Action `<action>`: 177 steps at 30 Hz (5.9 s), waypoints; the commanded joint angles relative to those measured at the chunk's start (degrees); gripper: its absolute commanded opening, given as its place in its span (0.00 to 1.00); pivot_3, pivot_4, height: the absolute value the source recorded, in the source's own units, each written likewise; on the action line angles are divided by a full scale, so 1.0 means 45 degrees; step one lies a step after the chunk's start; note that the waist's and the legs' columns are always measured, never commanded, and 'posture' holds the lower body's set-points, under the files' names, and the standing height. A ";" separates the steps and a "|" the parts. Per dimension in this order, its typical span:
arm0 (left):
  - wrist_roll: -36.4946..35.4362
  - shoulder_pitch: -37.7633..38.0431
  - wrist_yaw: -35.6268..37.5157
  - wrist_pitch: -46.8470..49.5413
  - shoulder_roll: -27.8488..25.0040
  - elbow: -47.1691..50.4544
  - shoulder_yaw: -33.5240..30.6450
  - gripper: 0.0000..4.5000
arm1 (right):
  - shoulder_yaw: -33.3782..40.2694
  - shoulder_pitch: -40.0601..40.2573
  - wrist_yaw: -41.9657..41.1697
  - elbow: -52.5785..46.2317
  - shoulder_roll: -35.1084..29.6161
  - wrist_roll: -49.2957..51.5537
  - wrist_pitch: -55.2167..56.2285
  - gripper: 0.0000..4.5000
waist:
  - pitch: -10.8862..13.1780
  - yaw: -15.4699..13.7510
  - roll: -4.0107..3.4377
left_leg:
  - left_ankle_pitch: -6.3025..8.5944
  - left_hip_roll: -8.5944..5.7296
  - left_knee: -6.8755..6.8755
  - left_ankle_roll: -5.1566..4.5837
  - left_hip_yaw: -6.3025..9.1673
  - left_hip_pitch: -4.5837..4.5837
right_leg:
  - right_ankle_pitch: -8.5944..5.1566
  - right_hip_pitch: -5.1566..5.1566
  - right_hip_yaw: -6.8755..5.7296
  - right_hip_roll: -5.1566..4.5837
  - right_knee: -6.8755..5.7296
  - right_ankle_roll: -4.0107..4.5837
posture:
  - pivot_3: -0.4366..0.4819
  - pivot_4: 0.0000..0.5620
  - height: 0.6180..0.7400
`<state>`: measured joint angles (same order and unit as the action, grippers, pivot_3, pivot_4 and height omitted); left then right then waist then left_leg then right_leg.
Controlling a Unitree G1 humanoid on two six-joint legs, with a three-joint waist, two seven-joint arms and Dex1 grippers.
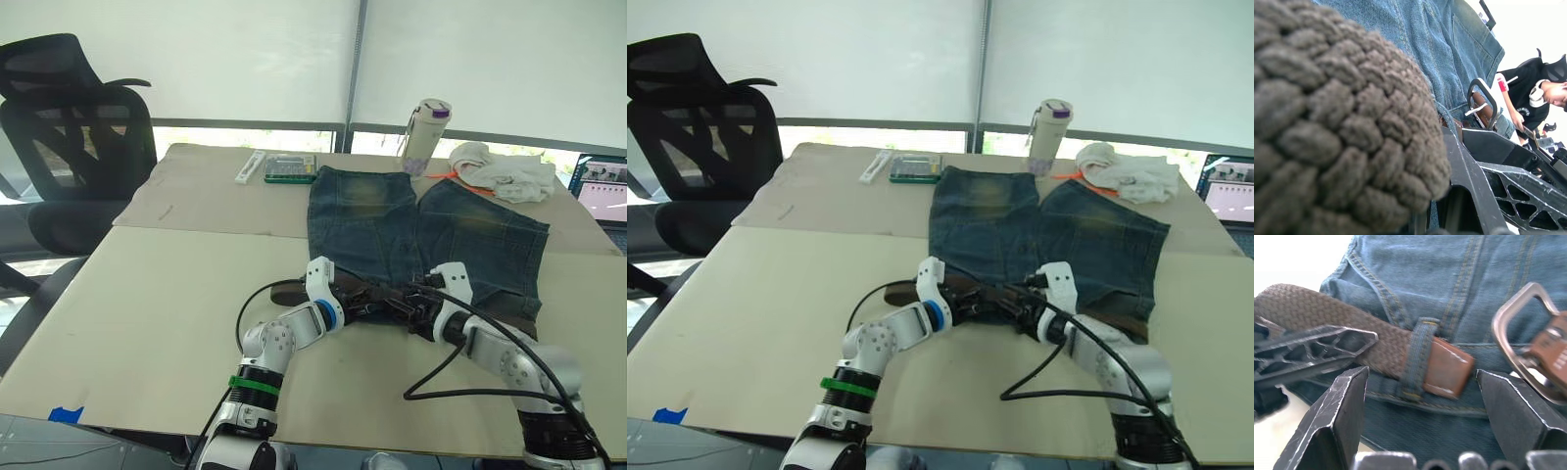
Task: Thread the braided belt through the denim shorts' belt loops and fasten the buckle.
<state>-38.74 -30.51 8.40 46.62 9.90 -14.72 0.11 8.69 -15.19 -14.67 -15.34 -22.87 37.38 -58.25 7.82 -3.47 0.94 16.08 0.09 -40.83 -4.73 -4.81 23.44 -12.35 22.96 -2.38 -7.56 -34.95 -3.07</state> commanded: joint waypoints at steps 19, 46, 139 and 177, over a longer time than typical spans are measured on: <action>0.0618 -0.0342 0.0256 0.0538 0.0759 -0.1098 0.0235 0.00 | 0.3774 -0.0199 0.1371 -0.0546 0.1247 0.3663 -0.1313 0.00 | -0.0028 0.0022 -0.0032 | 0.0002 0.0002 0.0008 -0.0003 0.0008 0.0012 | -0.0002 0.0016 0.0003 -0.0002 0.0002 0.0001 | 0.48 0.27 0.97; 0.1461 0.1150 0.3555 0.0733 -0.3569 0.2488 0.2112 1.00 | 0.9041 0.0622 0.0744 0.0865 -0.4680 0.8831 -0.2726 0.00 | -0.0029 0.0727 -0.0032 | 0.0006 0.0082 0.0158 -0.0007 -0.0047 -0.0040 | -0.0032 0.0036 0.0042 0.0017 0.0033 0.0048 | 0.48 0.27 0.97; 1.4167 -0.2188 0.2495 -1.4228 -0.5104 -0.1906 0.5034 0.00 | -0.4319 0.1175 0.0190 -0.0793 -0.7215 -0.2997 0.7221 0.77 | -0.0001 0.0568 -0.0040 | -0.0107 0.0047 0.0172 0.0110 -0.0077 0.0072 | 0.0019 0.0077 -0.0003 0.0038 0.0158 -0.0037 | 0.48 0.27 0.97; 1.4274 -0.1713 0.2837 -1.4140 -0.5381 -0.1603 0.5174 0.00 | -0.1310 0.1373 -0.2391 -0.0749 -0.4242 -0.5505 0.4496 0.77 | -0.0001 0.0466 -0.0040 | -0.0103 0.0031 0.0104 0.0104 -0.0057 0.0070 | 0.0024 0.0071 -0.0002 0.0032 0.0005 -0.0048 | 0.48 0.27 0.97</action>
<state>25.42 -38.17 21.24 -16.71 -14.41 -24.12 23.49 1.04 -8.55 -25.54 -17.82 -40.88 13.99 -38.16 7.82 -1.37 0.75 15.62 0.21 -40.37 -4.27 -5.06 23.76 -12.25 23.28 -2.39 -7.43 -34.93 -3.29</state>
